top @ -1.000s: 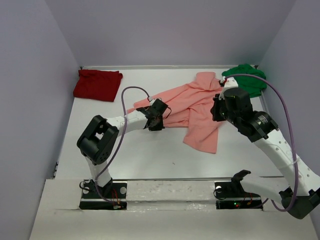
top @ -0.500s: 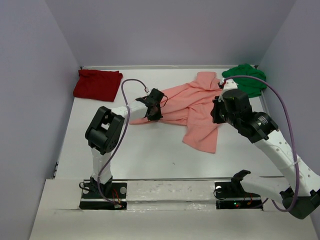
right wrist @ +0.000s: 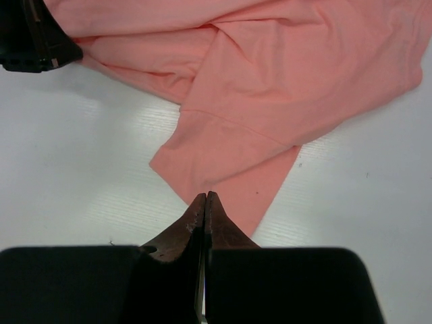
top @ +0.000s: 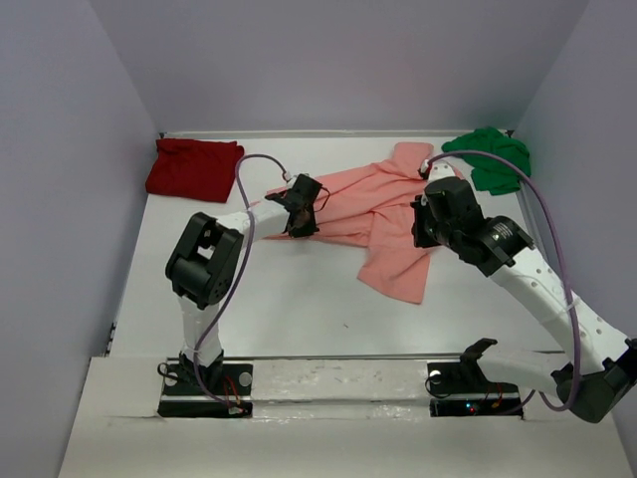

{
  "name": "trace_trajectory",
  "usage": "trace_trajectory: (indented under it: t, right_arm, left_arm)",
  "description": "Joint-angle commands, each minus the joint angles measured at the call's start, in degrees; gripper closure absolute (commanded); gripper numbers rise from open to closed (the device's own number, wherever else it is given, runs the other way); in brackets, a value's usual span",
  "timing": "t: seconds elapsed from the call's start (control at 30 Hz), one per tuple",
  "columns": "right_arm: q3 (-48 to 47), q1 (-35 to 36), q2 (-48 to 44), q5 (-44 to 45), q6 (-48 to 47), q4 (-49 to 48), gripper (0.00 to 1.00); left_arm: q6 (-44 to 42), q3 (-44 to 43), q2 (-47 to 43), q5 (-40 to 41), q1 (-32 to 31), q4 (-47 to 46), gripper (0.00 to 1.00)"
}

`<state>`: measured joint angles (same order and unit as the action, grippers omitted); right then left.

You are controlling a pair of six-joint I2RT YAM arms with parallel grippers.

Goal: Fold and stack the t-shirts
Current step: Flatten out the tshirt

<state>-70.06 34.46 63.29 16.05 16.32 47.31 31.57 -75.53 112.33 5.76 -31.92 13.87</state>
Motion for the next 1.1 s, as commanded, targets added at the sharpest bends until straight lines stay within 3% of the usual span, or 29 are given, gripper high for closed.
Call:
trace_trajectory:
  t: [0.0,0.07,0.17,0.4,1.07]
  right_arm:
    - [0.98,0.96,0.61,0.03,0.47,-3.09,1.00]
    - [1.07,1.57,0.87,-0.06,0.73,-3.45,1.00]
    - [1.24,2.10,0.96,-0.15,0.82,-3.80,1.00]
    - [1.94,2.63,-0.09,-0.32,0.38,-3.45,1.00]
    - [3.53,2.63,-1.41,-0.94,-1.02,-1.78,1.00]
  left_arm:
    - [2.43,5.38,-12.65,8.38,-4.89,2.04,0.90]
    - [5.76,9.67,-18.01,12.41,-6.91,2.04,0.75]
    - [7.62,15.66,-22.94,13.31,-7.10,0.81,0.67]
    - [8.60,20.68,-22.43,12.70,-2.55,-0.51,0.69]
    - [4.73,14.36,-14.16,11.03,10.21,-2.27,0.66]
